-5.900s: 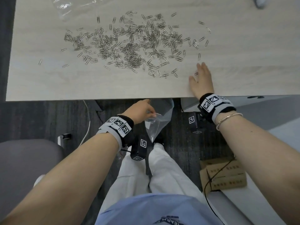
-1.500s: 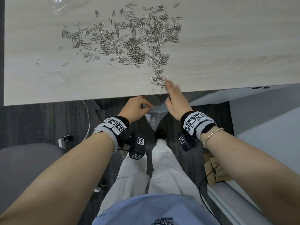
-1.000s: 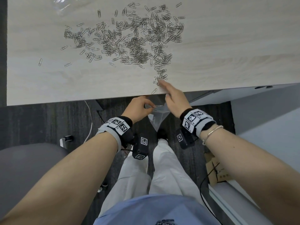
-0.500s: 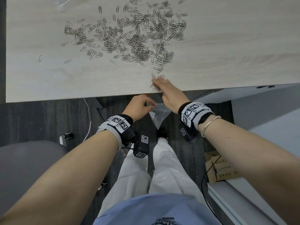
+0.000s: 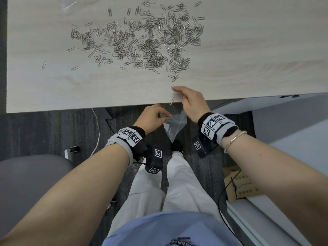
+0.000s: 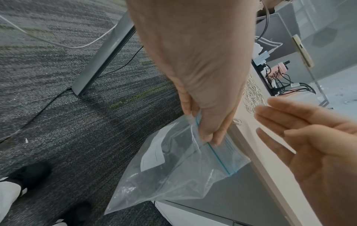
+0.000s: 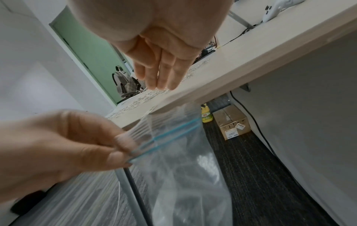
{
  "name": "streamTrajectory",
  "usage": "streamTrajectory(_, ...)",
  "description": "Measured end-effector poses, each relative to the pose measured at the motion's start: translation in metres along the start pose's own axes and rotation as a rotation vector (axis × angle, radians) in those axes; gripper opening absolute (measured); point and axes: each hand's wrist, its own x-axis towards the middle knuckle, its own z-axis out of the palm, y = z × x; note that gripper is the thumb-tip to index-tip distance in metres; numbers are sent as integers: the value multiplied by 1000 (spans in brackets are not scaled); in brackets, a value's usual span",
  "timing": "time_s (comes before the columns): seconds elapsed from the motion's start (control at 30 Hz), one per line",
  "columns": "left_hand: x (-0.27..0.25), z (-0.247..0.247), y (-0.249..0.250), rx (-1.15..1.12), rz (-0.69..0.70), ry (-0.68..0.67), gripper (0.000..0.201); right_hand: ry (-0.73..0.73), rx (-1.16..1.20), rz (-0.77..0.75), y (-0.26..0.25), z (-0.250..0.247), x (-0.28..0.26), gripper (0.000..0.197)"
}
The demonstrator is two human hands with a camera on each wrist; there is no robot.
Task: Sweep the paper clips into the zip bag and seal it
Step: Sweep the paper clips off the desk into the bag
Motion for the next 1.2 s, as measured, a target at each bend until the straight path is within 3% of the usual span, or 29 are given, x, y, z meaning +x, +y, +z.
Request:
streamTrajectory(0.27, 0, -4, 0, 41, -18, -31, 11, -105, -395, -19, 3, -7, 66, 56)
streamTrajectory(0.4, 1, -4, -2, 72, -10, -48, 10, -177, -439, 12, 7, -8, 77, 54)
streamTrajectory(0.8, -1, -5, 1, 68, 16, -28, 12, -320, -379, -186, 10, 8, 14, 50)
streamTrajectory(0.93, -2, -5, 2, 63, 1, -26, 11, -225, -313, -219, 9, 6, 6, 50)
streamTrajectory(1.1, -3, -6, 0, 46, -18, -21, 10, 0, -274, -17, 4, -14, 40, 50)
streamTrajectory(1.2, -4, -9, -3, 41, -20, -27, 10, -81, -294, 113, 9, -26, 70, 53)
